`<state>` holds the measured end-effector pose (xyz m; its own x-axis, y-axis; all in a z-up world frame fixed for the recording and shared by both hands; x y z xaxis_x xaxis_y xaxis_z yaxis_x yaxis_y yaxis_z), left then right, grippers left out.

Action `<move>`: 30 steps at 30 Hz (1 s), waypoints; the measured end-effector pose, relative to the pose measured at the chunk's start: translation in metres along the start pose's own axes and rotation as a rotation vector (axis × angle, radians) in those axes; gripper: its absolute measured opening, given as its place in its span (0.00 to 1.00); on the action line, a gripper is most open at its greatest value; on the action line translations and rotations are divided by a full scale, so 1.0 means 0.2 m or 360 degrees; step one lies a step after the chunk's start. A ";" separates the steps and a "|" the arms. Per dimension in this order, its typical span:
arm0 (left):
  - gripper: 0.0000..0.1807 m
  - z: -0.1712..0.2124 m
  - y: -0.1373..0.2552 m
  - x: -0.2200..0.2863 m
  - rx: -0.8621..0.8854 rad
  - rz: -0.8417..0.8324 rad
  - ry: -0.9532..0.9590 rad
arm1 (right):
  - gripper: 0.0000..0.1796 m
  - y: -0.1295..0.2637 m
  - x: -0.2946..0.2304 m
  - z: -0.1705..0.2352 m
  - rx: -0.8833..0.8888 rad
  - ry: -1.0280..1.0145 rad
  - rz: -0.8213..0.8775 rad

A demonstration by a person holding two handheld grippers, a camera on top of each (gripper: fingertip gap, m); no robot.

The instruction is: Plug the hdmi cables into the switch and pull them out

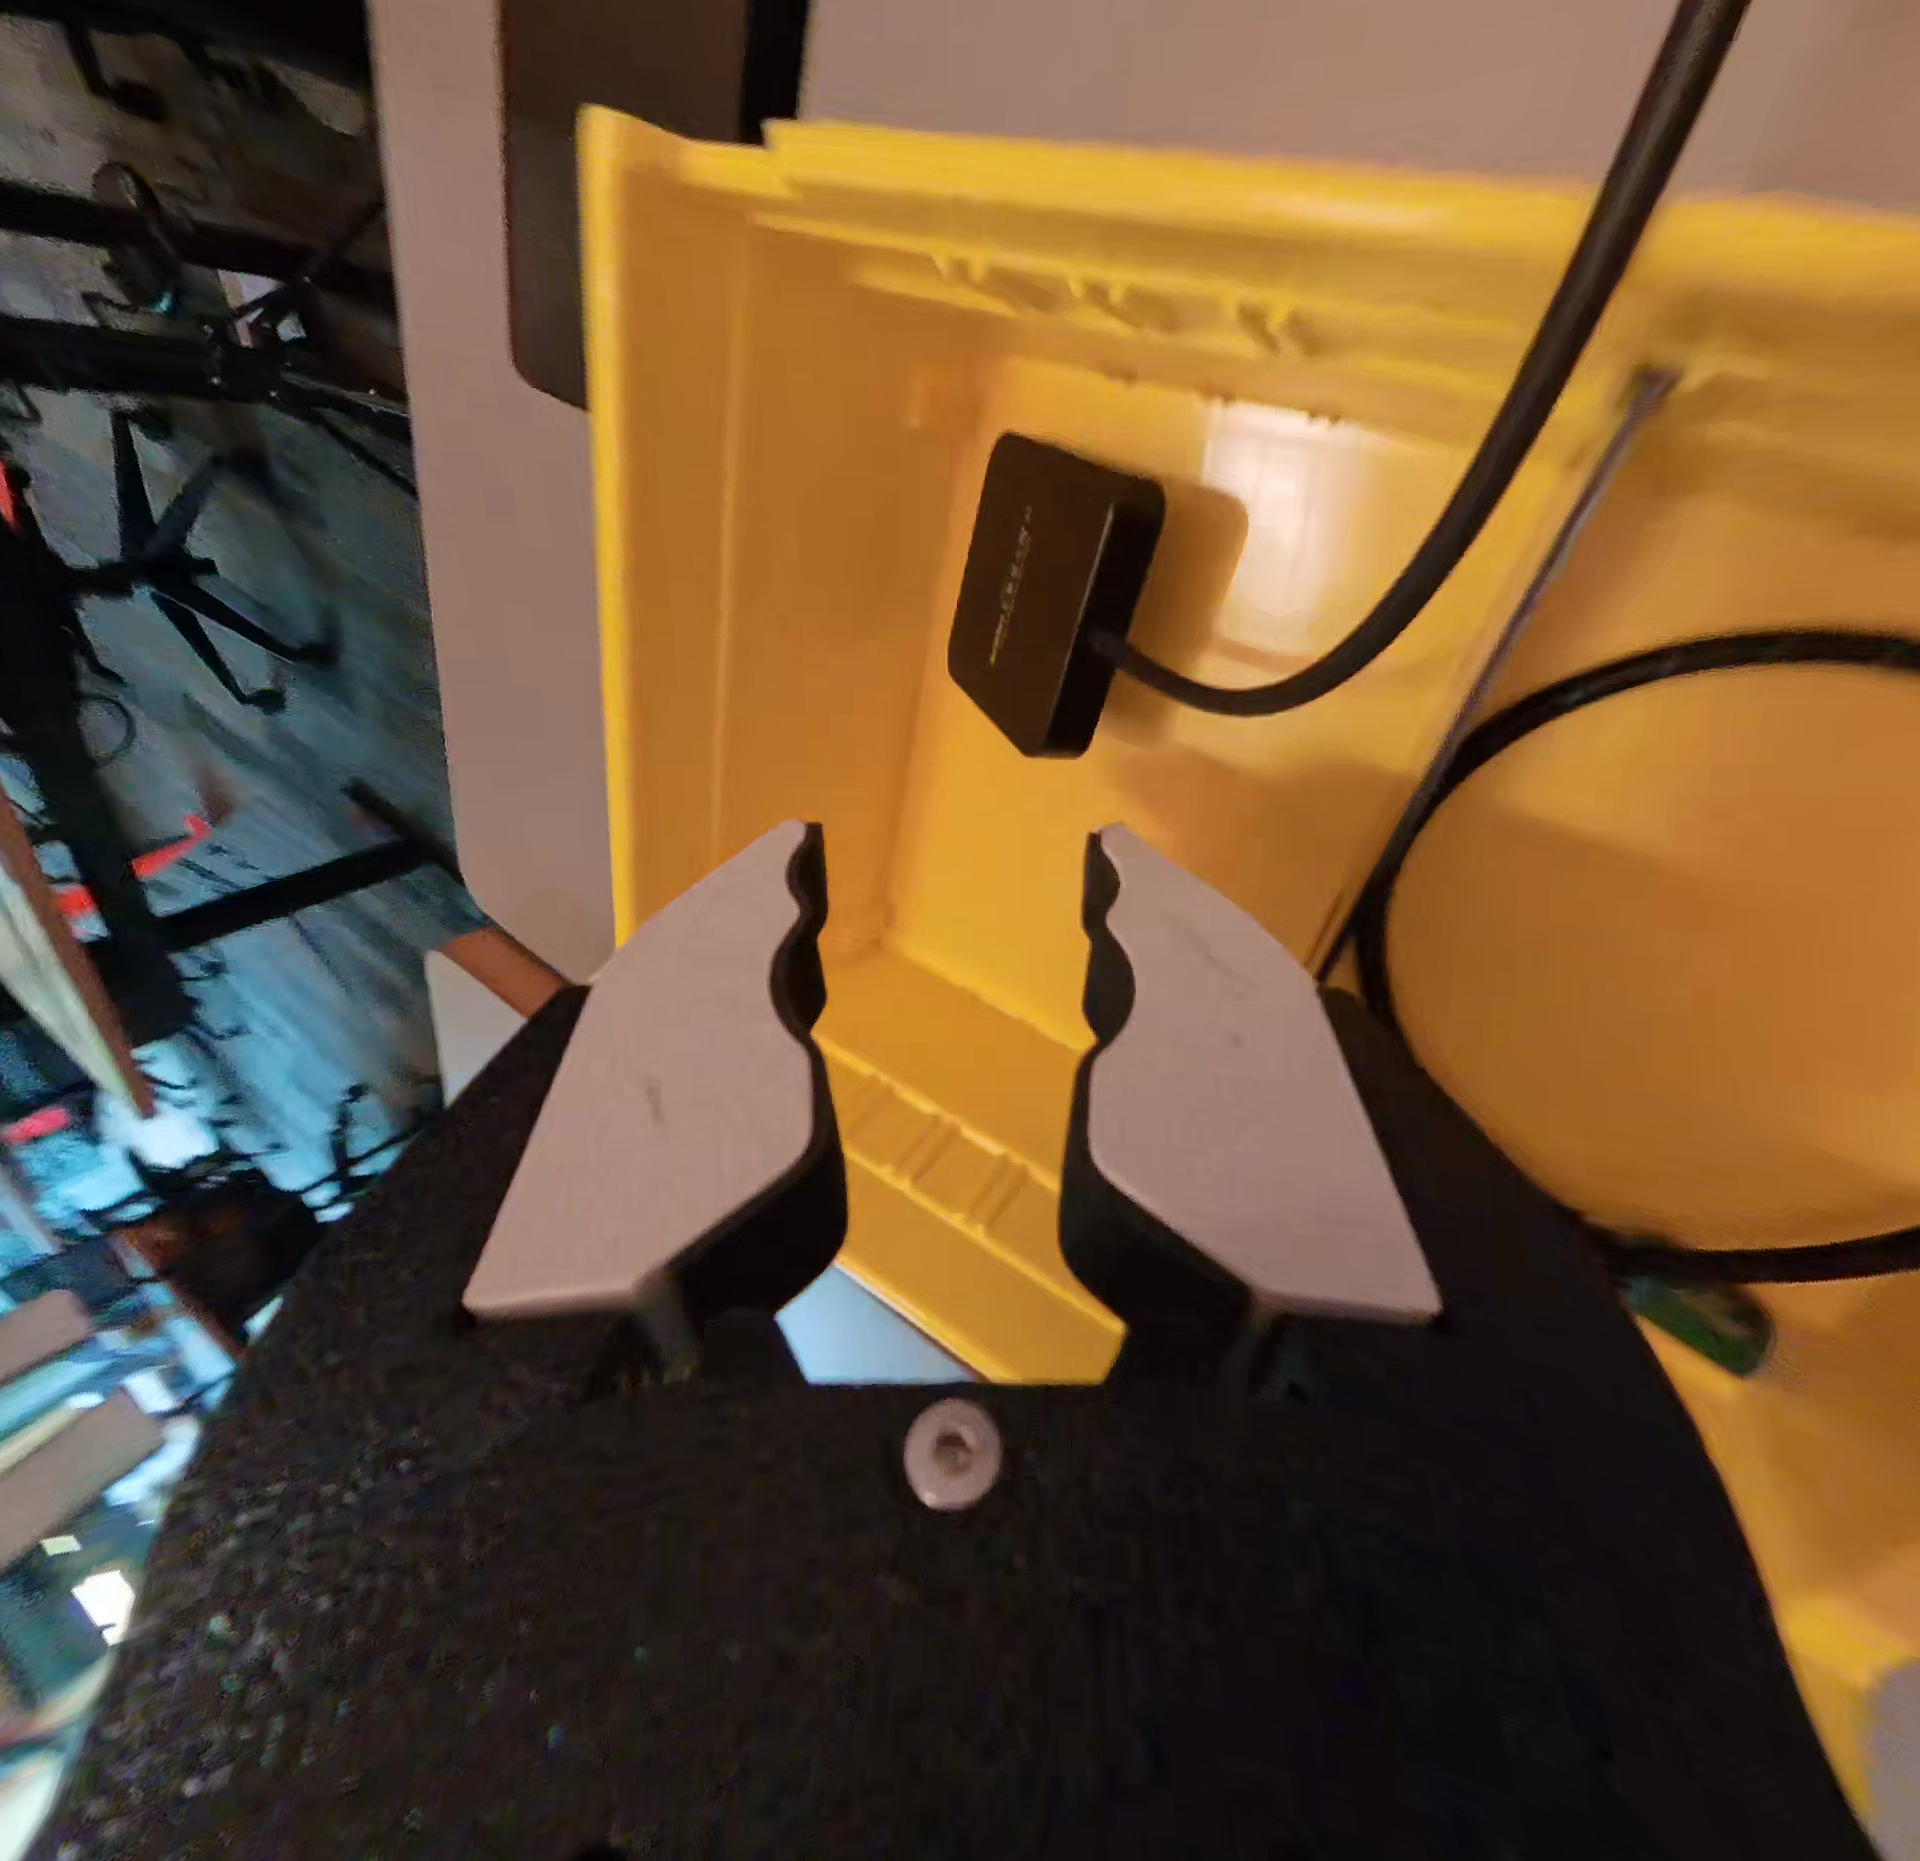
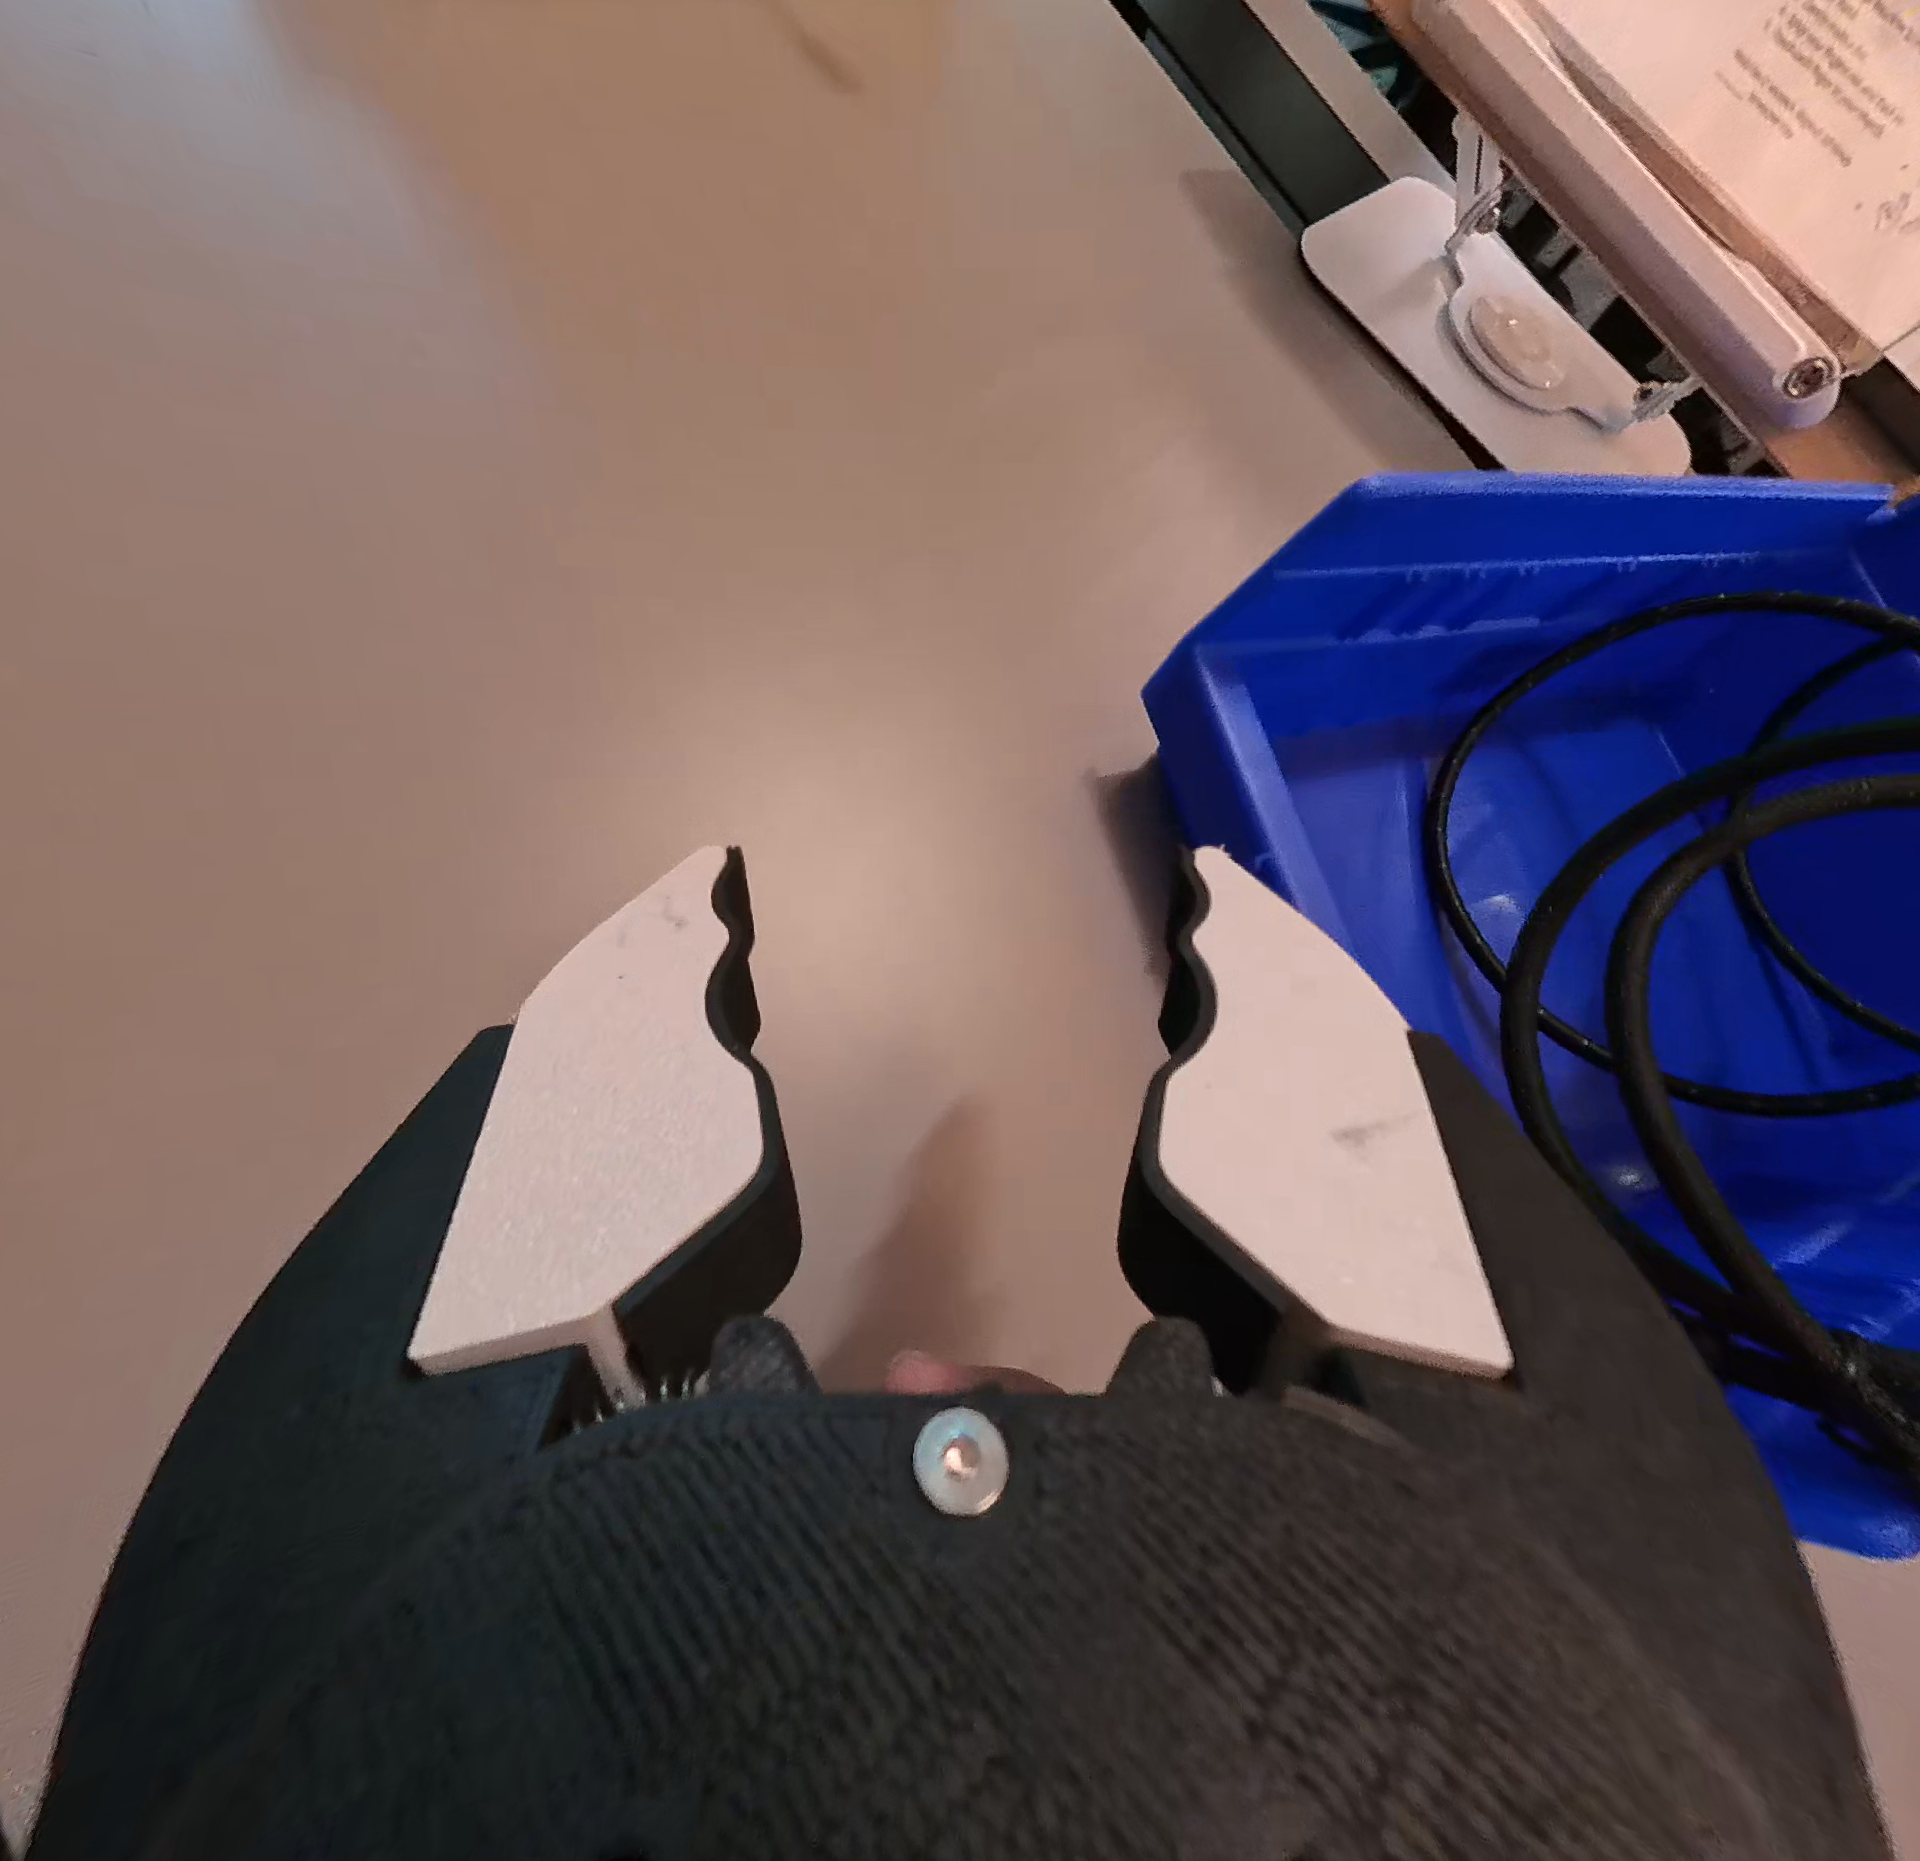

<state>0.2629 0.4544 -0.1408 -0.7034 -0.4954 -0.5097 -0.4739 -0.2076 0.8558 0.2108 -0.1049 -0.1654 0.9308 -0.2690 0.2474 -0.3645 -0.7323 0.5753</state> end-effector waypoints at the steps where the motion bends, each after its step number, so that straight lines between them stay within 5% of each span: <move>1: 0.26 0.01 -0.04 0.00 -0.0048 0.0003 -0.0085 | 0.43 0.00 0.01 0.01 -0.0006 -0.0010 0.0001; 9: 0.28 -0.02 -0.28 0.06 -0.0127 0.0093 -0.0407 | 0.43 -0.01 0.04 0.07 -0.0032 -0.0054 -0.0023; 12: 0.23 -0.03 -0.33 0.06 -0.0116 0.0067 -0.0421 | 0.43 -0.03 0.04 0.08 -0.0043 -0.0067 -0.0037; 14: 0.10 -0.06 -0.33 0.06 -0.0060 0.0007 -0.0469 | 0.43 -0.03 0.04 0.08 -0.0032 -0.0080 -0.0037; 18: 0.08 -0.07 -0.30 0.01 -0.0084 -0.0292 -0.0545 | 0.43 -0.04 0.05 0.06 0.0024 -0.0137 -0.0037; 25: 0.07 -0.19 0.18 -0.04 0.0031 -0.1140 -0.0560 | 0.43 0.00 0.08 -0.06 0.0296 -0.0348 -0.0006; 30: 0.08 -0.44 0.61 0.21 0.0466 -0.1326 -0.0470 | 0.48 0.00 0.04 -0.19 0.0528 -0.0453 -0.0009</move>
<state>0.2226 0.3352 -0.0506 -0.1632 -0.0389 -0.9858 -0.9731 -0.1585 0.1674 0.2172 -0.0841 -0.1335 0.9199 -0.3921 -0.0069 -0.3742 -0.8831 0.2831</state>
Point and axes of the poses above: each gripper's, where its closed fingertips meet, y back along the fingers, z out of its underside, x = y × z across the jaws, the point moved 4 cm from there along y, back along the fingers, and after that the axes turned 4 degrees about -y, right-handed, at the moved point
